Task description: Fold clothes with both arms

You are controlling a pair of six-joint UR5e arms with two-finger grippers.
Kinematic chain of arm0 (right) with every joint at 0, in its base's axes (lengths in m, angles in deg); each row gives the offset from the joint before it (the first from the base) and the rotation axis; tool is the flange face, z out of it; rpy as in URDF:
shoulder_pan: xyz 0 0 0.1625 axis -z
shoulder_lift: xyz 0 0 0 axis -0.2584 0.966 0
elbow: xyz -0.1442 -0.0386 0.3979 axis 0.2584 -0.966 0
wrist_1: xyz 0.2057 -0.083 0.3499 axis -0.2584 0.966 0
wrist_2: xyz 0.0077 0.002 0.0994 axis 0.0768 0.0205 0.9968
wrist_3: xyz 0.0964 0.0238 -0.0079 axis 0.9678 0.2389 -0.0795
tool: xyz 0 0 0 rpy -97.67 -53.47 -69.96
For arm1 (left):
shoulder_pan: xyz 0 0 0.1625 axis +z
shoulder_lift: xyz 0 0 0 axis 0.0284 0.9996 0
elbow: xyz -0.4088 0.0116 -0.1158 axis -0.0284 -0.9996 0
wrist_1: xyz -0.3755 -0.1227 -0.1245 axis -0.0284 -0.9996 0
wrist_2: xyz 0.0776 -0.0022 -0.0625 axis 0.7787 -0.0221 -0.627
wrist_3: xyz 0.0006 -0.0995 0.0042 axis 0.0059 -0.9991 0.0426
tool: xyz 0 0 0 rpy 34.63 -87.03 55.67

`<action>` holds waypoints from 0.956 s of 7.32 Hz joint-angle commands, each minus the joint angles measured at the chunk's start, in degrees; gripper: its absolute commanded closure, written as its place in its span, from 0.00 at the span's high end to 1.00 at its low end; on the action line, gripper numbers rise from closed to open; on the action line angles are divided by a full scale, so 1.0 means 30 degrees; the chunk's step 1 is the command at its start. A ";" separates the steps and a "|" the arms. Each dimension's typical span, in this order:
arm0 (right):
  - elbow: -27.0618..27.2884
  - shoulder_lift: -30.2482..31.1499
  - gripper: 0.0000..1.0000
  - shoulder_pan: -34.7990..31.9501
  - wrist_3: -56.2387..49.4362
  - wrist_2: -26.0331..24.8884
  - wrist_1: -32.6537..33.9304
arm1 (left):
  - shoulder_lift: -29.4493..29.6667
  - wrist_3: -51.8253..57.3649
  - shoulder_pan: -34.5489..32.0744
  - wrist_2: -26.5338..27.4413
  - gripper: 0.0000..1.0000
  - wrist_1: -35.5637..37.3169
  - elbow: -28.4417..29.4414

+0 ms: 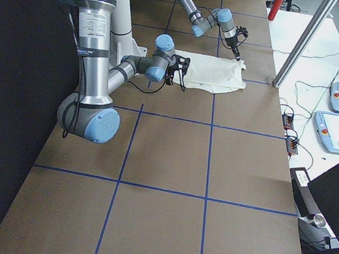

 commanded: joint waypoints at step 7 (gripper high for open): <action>-0.7331 -0.9016 1.00 0.1606 -0.5585 -0.0410 0.9633 | -0.6666 0.1999 -0.0315 -0.3498 1.00 0.5441 -1.2403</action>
